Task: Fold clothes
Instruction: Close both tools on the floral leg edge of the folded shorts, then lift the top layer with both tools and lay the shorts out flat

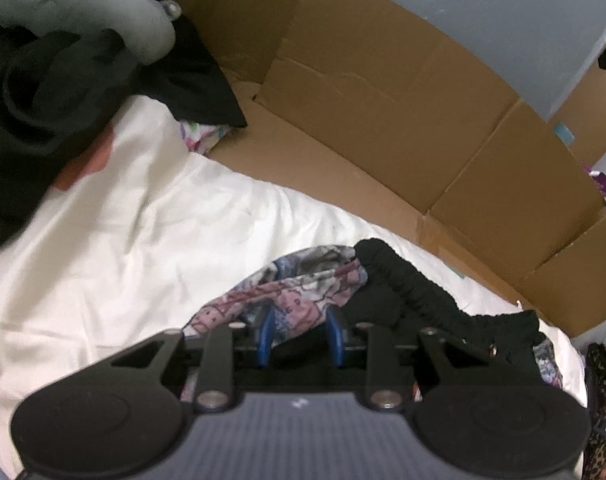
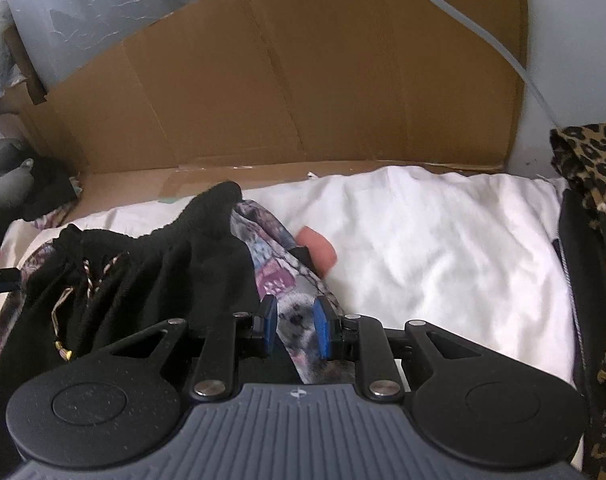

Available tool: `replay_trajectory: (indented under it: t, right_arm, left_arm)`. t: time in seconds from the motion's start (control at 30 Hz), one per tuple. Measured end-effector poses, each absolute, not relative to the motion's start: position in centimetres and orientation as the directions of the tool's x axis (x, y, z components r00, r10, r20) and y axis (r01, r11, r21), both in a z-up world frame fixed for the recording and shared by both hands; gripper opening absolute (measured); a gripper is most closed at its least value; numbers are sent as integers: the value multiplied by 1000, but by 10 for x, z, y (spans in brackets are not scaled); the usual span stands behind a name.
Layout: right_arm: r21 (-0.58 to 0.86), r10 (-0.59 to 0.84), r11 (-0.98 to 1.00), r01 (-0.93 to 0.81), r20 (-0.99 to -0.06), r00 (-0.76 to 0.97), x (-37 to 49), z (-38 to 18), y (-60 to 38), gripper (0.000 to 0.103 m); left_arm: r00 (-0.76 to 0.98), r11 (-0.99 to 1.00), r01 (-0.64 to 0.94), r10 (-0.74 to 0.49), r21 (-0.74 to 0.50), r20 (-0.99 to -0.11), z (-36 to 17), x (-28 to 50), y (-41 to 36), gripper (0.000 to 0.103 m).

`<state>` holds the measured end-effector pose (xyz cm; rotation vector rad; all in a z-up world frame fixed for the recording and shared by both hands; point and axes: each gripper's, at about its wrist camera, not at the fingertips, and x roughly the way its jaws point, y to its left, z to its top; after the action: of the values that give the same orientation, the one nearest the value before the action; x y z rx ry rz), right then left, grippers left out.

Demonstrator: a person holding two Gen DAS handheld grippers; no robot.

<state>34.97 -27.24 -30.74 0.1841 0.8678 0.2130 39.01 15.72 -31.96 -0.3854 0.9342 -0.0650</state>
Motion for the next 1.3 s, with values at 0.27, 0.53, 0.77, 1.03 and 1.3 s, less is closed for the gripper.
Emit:
replay_trajectory:
  t: [0.27, 0.53, 0.77, 1.03, 1.3]
  right_arm:
    - [267, 263, 960, -80, -775, 575, 367, -335, -272, 24]
    - [294, 281, 953, -71, -774, 567, 374, -336, -272, 23]
    - [272, 280, 956, -107, -751, 598, 378, -324, -259, 24]
    - [285, 269, 956, -68, -763, 589, 372, -318, -270, 25]
    - [292, 267, 954, -62, -738, 621, 348, -285, -290, 41]
  left_arm:
    - [570, 927, -154, -199, -341, -797, -347, 399, 157, 29]
    - [587, 932, -145, -189, -332, -787, -348, 398, 154, 27]
    - [562, 925, -145, -215, -350, -799, -343, 403, 155, 28]
    - [563, 922, -148, -220, -359, -797, -329, 410, 157, 28]
    - [579, 932, -126, -209, -340, -788, -302, 384, 161, 44]
